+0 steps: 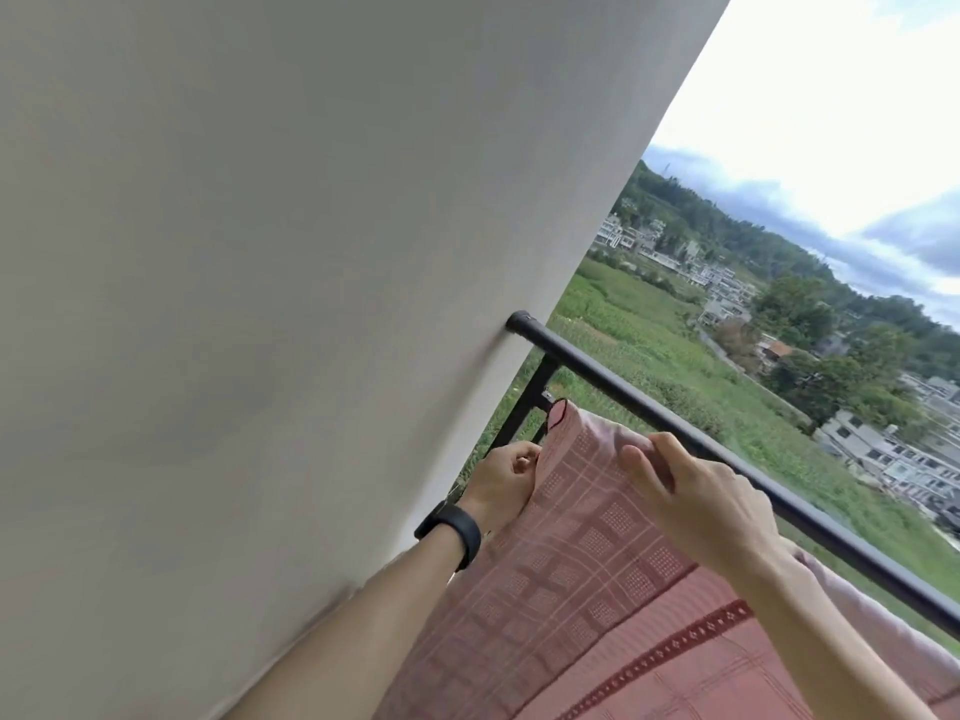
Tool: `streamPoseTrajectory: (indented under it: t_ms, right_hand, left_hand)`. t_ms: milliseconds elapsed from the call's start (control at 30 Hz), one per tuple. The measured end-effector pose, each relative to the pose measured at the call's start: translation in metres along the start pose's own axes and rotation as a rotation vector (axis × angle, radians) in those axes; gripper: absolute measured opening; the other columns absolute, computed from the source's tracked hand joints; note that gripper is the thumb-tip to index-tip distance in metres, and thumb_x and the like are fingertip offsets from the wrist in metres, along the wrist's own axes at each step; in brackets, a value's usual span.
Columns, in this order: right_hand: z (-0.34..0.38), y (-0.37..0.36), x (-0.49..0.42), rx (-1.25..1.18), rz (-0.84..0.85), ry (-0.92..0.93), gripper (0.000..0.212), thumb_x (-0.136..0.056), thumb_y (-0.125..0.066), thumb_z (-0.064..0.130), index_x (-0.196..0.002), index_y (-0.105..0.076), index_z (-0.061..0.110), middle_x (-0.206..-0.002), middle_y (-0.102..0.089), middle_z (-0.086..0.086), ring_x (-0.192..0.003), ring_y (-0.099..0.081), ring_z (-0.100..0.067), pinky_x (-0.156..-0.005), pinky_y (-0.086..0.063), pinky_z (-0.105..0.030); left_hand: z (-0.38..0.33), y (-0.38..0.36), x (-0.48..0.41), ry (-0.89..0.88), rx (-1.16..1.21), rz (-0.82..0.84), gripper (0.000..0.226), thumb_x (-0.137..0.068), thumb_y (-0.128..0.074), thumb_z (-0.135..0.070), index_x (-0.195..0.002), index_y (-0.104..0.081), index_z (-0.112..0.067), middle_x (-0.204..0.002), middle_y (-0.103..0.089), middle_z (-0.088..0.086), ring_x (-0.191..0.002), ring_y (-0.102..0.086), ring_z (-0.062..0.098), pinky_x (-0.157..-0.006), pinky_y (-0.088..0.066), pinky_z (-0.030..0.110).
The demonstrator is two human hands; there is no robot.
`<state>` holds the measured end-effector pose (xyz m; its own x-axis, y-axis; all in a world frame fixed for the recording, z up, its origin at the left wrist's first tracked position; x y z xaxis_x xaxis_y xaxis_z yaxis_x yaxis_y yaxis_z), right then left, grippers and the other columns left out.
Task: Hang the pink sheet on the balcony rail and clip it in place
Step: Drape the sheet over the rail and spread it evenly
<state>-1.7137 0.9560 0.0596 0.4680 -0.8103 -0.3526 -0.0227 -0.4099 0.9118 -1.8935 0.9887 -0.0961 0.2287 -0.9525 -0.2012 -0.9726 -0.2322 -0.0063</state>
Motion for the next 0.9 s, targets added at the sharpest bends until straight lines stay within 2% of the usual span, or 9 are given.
streamPoseTrajectory:
  t_ms: [133,200,267,367,467,567,700,800,900]
  right_hand:
    - [-0.038,-0.014,0.030,0.148,-0.155,-0.030,0.041,-0.096,-0.025,0.063,-0.088,-0.046,0.028,-0.062,-0.055,0.014,-0.040,-0.043,-0.006,-0.040,-0.020,-0.016]
    - [-0.055,-0.015,0.043,0.126,-0.220,-0.067,0.046,-0.100,-0.026,0.062,-0.085,-0.048,0.024,-0.055,-0.046,0.014,-0.035,-0.037,-0.004,-0.042,-0.023,-0.013]
    - [-0.066,-0.016,0.052,0.128,-0.313,-0.060,0.051,-0.099,-0.025,0.063,-0.084,-0.050,0.021,-0.056,-0.043,0.013,-0.038,-0.037,-0.008,-0.049,-0.033,-0.020]
    - [-0.070,-0.017,0.060,0.190,-0.337,-0.139,0.053,-0.093,-0.034,0.065,-0.097,-0.061,0.019,-0.078,-0.065,-0.002,-0.070,-0.061,-0.025,-0.074,-0.042,-0.040]
    - [-0.065,-0.019,0.068,0.182,-0.355,-0.244,0.054,-0.090,-0.043,0.062,-0.111,-0.064,0.018,-0.103,-0.070,-0.009,-0.097,-0.061,-0.031,-0.093,-0.034,-0.046]
    - [-0.063,-0.030,0.076,0.121,-0.355,-0.242,0.049,-0.094,-0.040,0.054,-0.118,-0.060,0.017,-0.105,-0.070,-0.011,-0.094,-0.062,-0.032,-0.093,-0.035,-0.047]
    - [-0.049,-0.027,0.061,0.058,-0.265,-0.259,0.062,-0.097,-0.026,0.064,-0.127,-0.056,0.019,-0.115,-0.068,-0.009,-0.104,-0.060,-0.030,-0.096,-0.032,-0.047]
    - [-0.018,-0.016,0.037,-0.064,-0.251,-0.148,0.062,-0.097,-0.028,0.067,-0.137,-0.051,0.025,-0.128,-0.064,-0.005,-0.118,-0.056,-0.028,-0.102,-0.034,-0.048]
    - [0.008,-0.012,0.014,-0.179,-0.223,-0.055,0.053,-0.099,-0.032,0.061,-0.137,-0.050,0.029,-0.129,-0.063,-0.004,-0.118,-0.056,-0.027,-0.098,-0.041,-0.046]
  left_hand:
    - [-0.003,0.003,0.017,0.033,0.071,0.077,0.024,-0.095,-0.058,-0.036,-0.103,-0.071,-0.017,-0.087,-0.071,0.002,-0.076,-0.065,0.013,-0.077,-0.057,0.033]
    - [-0.020,0.001,0.023,0.066,0.153,0.198,0.028,-0.100,-0.052,-0.031,-0.112,-0.067,-0.010,-0.104,-0.070,0.006,-0.087,-0.065,0.011,-0.074,-0.054,0.018]
    - [-0.034,-0.006,0.019,0.092,0.138,0.307,0.036,-0.093,-0.059,-0.039,-0.121,-0.061,-0.016,-0.114,-0.068,0.003,-0.097,-0.064,0.011,-0.078,-0.049,0.020]
    - [-0.042,-0.023,0.010,0.038,0.040,0.297,0.041,-0.077,-0.076,-0.039,-0.114,-0.068,-0.023,-0.104,-0.072,0.003,-0.099,-0.068,0.019,-0.095,-0.052,0.043]
    - [-0.039,-0.033,0.014,-0.035,-0.047,0.160,0.029,-0.080,-0.078,-0.037,-0.105,-0.070,-0.025,-0.096,-0.072,-0.002,-0.092,-0.069,0.017,-0.090,-0.056,0.042]
    - [-0.036,-0.031,0.020,-0.062,-0.068,0.102,0.034,-0.078,-0.078,-0.043,-0.106,-0.069,-0.027,-0.097,-0.072,-0.006,-0.091,-0.068,0.012,-0.086,-0.058,0.037]
    - [-0.037,-0.022,0.021,-0.005,-0.027,0.118,0.033,-0.081,-0.075,-0.041,-0.108,-0.069,-0.024,-0.099,-0.072,-0.002,-0.096,-0.067,0.014,-0.089,-0.054,0.033]
    - [-0.044,-0.016,0.027,0.003,0.017,0.147,0.029,-0.098,-0.054,-0.032,-0.114,-0.067,-0.012,-0.100,-0.069,-0.003,-0.092,-0.064,0.008,-0.069,-0.047,0.012]
    - [-0.040,-0.012,0.030,-0.002,0.005,0.193,0.036,-0.093,-0.060,-0.043,-0.118,-0.062,-0.018,-0.109,-0.067,-0.006,-0.100,-0.063,0.008,-0.079,-0.049,0.019]
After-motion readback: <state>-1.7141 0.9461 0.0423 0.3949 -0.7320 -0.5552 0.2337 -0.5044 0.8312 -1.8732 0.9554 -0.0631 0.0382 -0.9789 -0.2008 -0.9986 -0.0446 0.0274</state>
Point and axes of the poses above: each hand's wrist, its own x-axis away from the middle knuckle, its own y-axis out of the back of the hand, z = x × y, the point moved 2 cm from there along -x, towards the middle knuckle
